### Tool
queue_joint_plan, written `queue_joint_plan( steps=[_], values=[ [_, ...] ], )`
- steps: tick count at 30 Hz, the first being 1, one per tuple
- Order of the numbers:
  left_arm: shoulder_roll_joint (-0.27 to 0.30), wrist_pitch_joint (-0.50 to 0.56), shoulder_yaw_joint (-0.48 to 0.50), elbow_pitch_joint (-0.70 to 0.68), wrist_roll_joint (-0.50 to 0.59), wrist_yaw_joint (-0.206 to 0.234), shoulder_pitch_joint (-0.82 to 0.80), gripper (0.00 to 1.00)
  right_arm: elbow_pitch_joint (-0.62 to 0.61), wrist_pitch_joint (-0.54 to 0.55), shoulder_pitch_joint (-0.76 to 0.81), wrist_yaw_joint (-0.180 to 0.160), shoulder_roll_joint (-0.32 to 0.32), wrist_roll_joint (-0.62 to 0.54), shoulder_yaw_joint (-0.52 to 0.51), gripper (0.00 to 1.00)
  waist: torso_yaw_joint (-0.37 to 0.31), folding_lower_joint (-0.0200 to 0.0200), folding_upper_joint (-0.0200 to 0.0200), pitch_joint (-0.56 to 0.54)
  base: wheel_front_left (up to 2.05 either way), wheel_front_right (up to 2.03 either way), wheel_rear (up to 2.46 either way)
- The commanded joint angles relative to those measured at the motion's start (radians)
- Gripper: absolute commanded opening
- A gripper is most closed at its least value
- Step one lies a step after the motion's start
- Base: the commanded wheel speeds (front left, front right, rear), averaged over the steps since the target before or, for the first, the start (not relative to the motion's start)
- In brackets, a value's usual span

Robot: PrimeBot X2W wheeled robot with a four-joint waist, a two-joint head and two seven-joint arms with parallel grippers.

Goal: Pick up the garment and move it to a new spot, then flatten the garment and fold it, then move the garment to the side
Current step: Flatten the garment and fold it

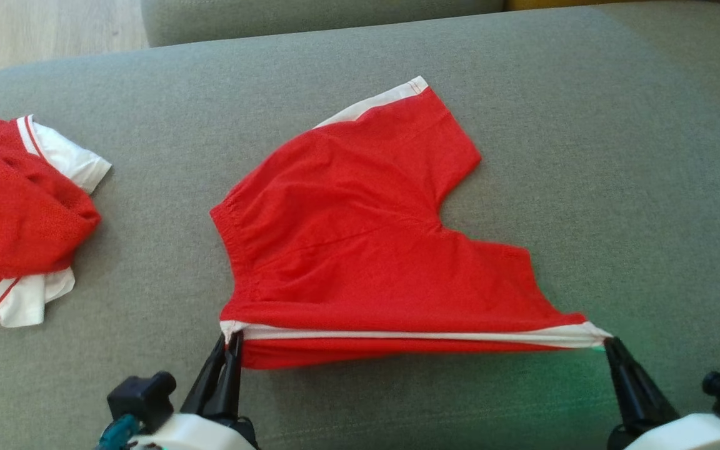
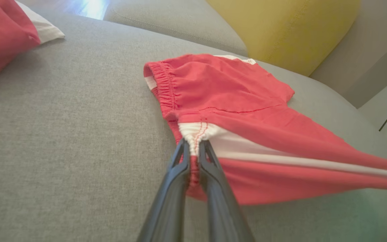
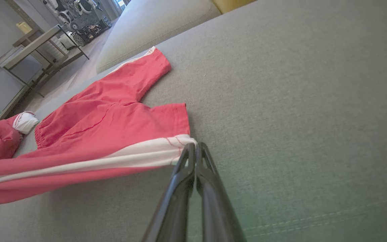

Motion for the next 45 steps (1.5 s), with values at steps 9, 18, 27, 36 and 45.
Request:
queue_joint_plan(
  steps=[9, 18, 27, 36, 45],
  values=[
    [0.040, 0.094, 0.059, -0.107, -0.052, 0.002, -0.098, 0.00, -0.046, -0.037, -0.156, 0.003, -0.065, -0.001, -0.029, 0.00, 0.028, 0.0001, -0.0001, 0.054, 0.00, 0.00, 0.00],
    [0.035, 0.125, 0.072, -0.065, -0.096, -0.023, -0.350, 0.00, 0.099, -0.038, -0.573, 0.003, -0.232, 0.022, 0.056, 0.00, 0.070, 0.0001, -0.0001, 0.216, 0.00, 0.00, 0.00],
    [0.019, 0.109, 0.044, 0.077, -0.116, -0.047, -0.571, 0.00, 0.374, -0.040, -0.960, 0.003, -0.294, 0.072, 0.224, 0.00, 0.125, 0.0001, -0.0001, 0.327, 0.00, 0.00, 0.00],
    [0.002, 0.072, -0.008, 0.234, -0.157, -0.055, -0.713, 0.00, 0.706, -0.095, -1.232, 0.003, -0.325, 0.140, 0.402, 0.00, 0.199, 0.0001, -0.0001, 0.390, 0.00, 0.00, 0.00],
    [-0.003, 0.011, -0.093, 0.354, -0.194, -0.056, -0.755, 1.00, 0.889, -0.225, -1.328, 0.003, -0.317, 0.212, 0.543, 1.00, 0.199, 0.0001, -0.0001, 0.397, 0.00, 0.00, 0.00]
  ],
)
